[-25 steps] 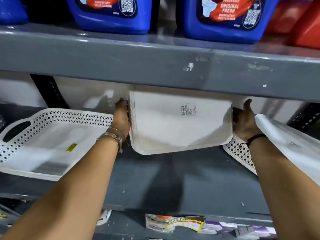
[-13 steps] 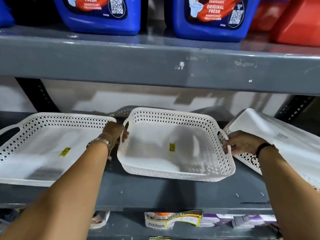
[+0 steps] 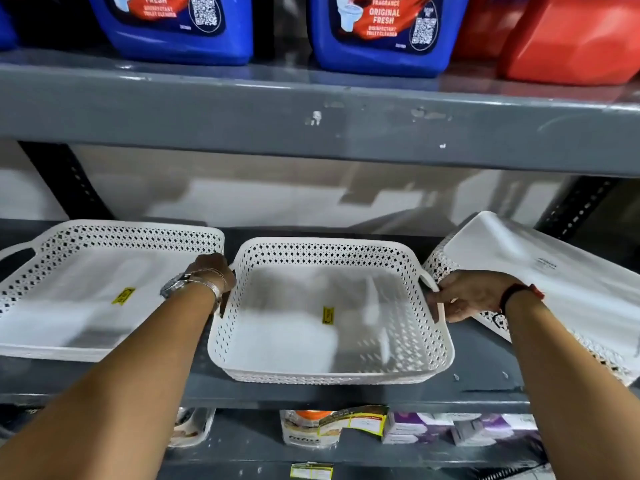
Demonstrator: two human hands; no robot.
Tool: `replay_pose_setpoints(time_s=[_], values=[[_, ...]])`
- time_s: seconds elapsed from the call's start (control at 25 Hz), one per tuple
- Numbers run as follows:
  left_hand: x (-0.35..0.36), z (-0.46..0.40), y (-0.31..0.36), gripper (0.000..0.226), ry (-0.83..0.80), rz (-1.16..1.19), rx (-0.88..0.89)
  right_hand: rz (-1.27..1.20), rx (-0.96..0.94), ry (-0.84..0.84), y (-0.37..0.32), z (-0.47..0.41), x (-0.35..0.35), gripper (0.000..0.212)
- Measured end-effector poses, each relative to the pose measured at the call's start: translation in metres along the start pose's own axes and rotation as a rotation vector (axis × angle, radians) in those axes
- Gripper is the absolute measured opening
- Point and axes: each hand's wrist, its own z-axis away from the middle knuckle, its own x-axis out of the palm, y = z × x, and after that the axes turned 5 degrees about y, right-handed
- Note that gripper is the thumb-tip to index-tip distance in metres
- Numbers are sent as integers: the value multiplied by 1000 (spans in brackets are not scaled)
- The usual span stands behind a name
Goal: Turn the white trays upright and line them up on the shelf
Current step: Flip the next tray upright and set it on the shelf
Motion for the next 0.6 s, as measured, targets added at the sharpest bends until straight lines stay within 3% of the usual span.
replay_pose_setpoints(time_s=[0.08,0.16,0.28,0.36,0.48,0.6], values=[[-6,5,20,33,172,-206,112,42,-47,134,-7,11,-5,25],[-12,6,50,33,236,-179,220,-29,-112,305,-8,23,-15,30],[-3,2,106,37,144,-14,411,-27,-160,649,12,44,-40,29],[13,10,142,38,45,59,540,9,-96,837,35,56,-58,38],[37,29,192,40,-62,155,640,80,-10,1027,72,72,-83,42],[53,40,234,40,-70,280,644,86,-16,1176,109,76,-100,39]])
